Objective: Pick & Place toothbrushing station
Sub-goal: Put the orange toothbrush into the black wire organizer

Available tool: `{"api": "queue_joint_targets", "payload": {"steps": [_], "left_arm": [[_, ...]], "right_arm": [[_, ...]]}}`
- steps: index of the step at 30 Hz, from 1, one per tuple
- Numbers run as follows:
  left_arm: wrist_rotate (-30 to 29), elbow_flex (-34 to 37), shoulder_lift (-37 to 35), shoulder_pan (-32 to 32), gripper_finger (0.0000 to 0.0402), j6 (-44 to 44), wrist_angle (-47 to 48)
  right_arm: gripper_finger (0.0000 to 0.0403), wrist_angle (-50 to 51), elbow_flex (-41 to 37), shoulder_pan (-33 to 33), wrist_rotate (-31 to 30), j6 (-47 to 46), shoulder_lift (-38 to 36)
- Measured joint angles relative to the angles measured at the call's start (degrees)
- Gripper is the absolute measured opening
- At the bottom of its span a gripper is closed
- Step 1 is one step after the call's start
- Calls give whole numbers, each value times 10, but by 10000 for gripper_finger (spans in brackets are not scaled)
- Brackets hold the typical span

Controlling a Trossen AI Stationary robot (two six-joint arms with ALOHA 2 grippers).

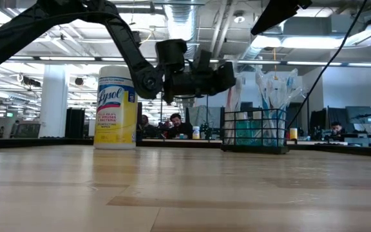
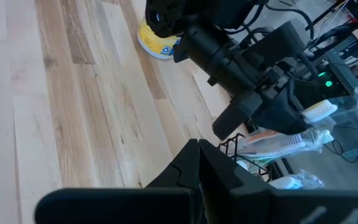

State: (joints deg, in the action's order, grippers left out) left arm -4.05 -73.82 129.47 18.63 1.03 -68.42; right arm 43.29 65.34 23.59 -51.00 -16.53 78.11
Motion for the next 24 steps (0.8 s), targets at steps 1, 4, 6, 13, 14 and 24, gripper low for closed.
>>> {"api": "queue_joint_targets", "payload": {"steps": [1, 4, 6, 13, 14, 24], "left_arm": [[-4, 4, 0, 0, 5, 0, -3], [-7, 15, 0, 0, 5, -12, -13], [-8, 20, 0, 0, 5, -14, -18], [-10, 24, 7, 0, 5, -24, -34], [-10, 24, 9, 0, 5, -24, -34], [-10, 22, 43, -2, 16, -45, -67]], "right_arm": [[0, 0, 0, 0, 0, 0, 0], [0, 0, 0, 0, 1, 0, 0], [0, 0, 0, 0, 1, 0, 0], [0, -1, 0, 0, 1, 0, 0], [0, -1, 0, 0, 1, 0, 0], [0, -5, 0, 0, 1, 0, 0]]}}
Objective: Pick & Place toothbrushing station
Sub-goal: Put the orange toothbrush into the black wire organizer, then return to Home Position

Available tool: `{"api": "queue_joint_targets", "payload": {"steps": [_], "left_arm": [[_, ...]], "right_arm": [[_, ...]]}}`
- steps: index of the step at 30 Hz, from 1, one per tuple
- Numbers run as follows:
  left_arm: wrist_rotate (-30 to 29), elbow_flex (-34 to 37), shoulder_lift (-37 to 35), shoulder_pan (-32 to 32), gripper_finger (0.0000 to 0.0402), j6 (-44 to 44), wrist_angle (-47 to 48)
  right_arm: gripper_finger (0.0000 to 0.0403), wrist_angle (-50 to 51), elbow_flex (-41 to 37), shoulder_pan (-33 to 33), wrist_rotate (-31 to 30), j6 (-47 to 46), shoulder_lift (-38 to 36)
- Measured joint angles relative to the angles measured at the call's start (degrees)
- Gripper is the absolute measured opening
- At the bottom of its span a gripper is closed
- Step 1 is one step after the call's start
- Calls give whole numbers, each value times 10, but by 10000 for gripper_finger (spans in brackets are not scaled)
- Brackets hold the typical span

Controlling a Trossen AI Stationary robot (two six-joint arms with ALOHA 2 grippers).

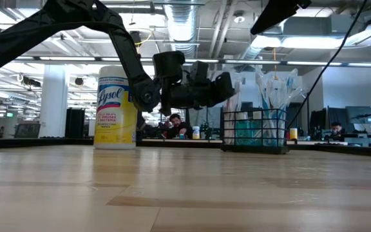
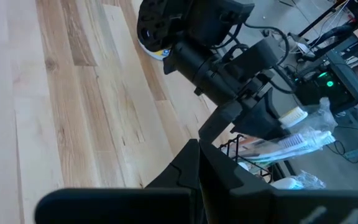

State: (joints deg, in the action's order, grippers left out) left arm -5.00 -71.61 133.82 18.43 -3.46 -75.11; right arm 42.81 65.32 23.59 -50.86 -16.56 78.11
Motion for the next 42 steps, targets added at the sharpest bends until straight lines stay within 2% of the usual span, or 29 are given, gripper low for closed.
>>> {"api": "queue_joint_targets", "payload": {"steps": [12, 29, 38, 42], "left_arm": [[3, 0, -3, -1, 50, 0, 7], [10, 0, -3, -5, 161, -4, 5], [11, 9, -38, -6, 177, -1, 10], [11, 25, -62, -4, 177, 0, 44]], "right_arm": [[0, 0, 0, 0, 0, 0, 0], [0, 0, 0, 0, 0, -4, 0], [0, 1, 0, 0, 0, -4, 0], [0, 1, 0, 0, 0, -5, 0]]}}
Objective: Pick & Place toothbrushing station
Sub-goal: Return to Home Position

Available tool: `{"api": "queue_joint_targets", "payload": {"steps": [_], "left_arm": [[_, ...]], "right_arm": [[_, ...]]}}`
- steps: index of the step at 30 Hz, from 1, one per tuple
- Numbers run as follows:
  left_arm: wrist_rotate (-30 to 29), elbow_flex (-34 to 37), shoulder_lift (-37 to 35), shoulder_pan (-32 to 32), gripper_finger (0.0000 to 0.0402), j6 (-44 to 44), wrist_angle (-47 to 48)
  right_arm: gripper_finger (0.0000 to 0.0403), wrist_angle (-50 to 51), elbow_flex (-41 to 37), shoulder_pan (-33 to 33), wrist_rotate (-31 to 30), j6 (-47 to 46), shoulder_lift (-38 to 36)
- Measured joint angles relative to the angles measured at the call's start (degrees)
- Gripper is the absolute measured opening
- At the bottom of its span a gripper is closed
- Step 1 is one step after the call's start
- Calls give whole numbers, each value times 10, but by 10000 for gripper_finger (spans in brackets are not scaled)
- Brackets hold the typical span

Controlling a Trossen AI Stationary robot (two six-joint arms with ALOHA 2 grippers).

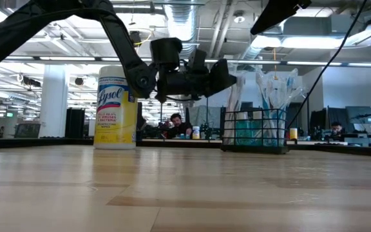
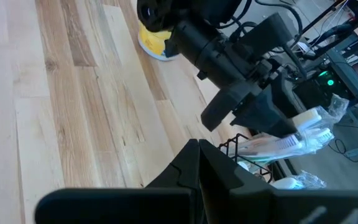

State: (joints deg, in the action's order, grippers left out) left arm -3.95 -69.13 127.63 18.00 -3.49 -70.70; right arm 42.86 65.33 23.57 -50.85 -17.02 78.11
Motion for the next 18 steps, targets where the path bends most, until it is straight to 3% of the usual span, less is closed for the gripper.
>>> {"api": "queue_joint_targets", "payload": {"steps": [18], "left_arm": [[-1, 67, -141, -30, 177, 36, 32]], "right_arm": [[0, 0, 0, -1, 0, -2, 0]]}}
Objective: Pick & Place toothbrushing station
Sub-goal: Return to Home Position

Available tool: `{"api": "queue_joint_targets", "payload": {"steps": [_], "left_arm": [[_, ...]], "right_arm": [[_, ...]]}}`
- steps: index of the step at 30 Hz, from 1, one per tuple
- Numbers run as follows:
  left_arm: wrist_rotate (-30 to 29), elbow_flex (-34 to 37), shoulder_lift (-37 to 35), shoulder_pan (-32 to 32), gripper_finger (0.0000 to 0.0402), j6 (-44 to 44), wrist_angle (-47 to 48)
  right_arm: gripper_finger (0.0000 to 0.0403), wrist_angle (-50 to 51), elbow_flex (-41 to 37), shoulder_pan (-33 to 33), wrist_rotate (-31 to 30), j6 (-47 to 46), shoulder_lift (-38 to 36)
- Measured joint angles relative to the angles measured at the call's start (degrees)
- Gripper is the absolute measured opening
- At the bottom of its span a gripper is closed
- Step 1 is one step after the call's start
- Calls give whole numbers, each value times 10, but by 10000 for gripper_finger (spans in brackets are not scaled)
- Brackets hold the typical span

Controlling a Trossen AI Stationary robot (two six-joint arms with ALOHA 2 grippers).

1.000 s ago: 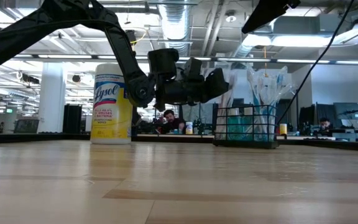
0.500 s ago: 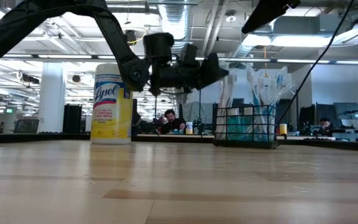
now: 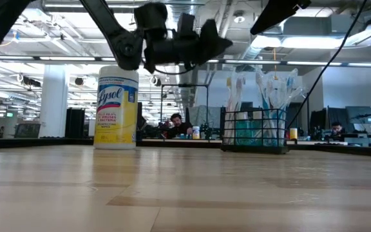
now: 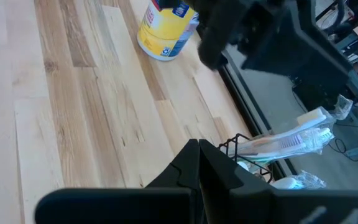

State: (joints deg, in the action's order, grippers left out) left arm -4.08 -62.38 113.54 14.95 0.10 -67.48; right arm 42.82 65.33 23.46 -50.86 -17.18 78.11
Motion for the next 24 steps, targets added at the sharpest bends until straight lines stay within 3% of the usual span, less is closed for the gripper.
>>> {"api": "queue_joint_targets", "payload": {"steps": [5, 11, 16, 20, 24], "left_arm": [[1, 13, -49, -27, 177, 1, 44], [1, 13, -140, -62, 177, 17, 289], [1, 13, -196, -92, 177, 42, 431], [1, 20, -235, -109, 177, 42, 487], [0, 75, -287, -125, 177, 42, 493]], "right_arm": [[0, -13, 0, 0, -1, 0, 0], [0, -19, 0, -10, -2, 5, 0], [0, -21, 0, -19, 0, -9, 0], [0, -21, 0, -5, -1, -26, 0], [0, -20, 0, 19, -5, -25, 0]]}}
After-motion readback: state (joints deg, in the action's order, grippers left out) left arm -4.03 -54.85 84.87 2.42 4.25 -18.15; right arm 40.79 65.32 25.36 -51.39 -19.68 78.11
